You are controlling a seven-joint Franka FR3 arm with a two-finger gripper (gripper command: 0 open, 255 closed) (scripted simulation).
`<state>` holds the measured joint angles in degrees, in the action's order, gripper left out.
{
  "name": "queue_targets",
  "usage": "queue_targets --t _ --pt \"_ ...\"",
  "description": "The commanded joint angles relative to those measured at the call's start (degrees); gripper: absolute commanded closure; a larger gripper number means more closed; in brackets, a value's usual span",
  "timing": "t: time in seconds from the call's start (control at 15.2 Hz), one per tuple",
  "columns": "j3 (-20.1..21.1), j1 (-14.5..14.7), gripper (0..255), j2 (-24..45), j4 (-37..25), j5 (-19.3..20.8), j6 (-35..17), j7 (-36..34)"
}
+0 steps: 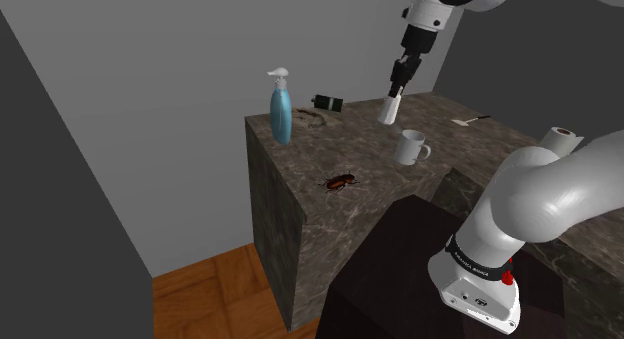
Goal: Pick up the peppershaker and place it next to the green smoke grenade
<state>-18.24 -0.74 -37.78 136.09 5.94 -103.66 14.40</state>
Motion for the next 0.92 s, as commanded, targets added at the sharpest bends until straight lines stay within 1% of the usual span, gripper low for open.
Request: queue_targets --t 0.0,0.26,0.46,0.66,0.86 --pt "-1.61 0.75 255 4.88 -3.40 -0.41 -1.49 1.42" --pt "-4.88 2.18 255 14.44 -11.31 -2.32 -3.00 4.79" --pt "-7.29 3.04 255 21.78 -17.94 -4.69 -3.29 7.71" --pt "-9.56 3.45 255 29.40 -25.29 -7.88 -2.78 10.93" --pt "-11.42 3.00 255 37.42 -33.50 -11.85 -1.37 14.28"
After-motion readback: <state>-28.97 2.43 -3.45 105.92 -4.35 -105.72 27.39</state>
